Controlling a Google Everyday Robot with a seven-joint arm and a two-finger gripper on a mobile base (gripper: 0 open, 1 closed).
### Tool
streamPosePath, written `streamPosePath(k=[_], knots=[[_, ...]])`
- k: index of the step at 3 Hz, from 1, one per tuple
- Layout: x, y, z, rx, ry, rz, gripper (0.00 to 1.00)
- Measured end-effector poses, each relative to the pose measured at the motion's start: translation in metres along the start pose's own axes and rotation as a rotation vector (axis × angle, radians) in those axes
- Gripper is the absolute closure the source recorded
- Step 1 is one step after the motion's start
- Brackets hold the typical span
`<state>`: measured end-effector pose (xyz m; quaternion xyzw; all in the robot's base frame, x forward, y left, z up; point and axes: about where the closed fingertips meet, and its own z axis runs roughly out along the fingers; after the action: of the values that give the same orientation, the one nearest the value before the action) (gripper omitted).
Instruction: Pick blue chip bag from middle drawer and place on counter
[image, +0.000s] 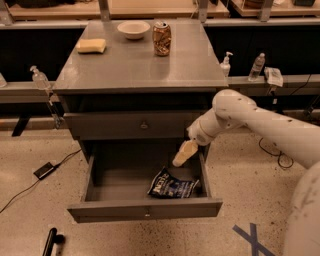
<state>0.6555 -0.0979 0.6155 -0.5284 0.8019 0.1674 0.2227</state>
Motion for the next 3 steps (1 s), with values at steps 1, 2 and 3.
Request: streamPosePath(k=[1, 2, 3], knots=[[0.033, -0.005, 0.047, -0.072, 0.018, 0.020, 0.00], [0.062, 0.002, 0.085, -0.146, 0.041, 0.042, 0.00], [0.083, 0.007, 0.114, -0.168, 0.081, 0.044, 0.00]])
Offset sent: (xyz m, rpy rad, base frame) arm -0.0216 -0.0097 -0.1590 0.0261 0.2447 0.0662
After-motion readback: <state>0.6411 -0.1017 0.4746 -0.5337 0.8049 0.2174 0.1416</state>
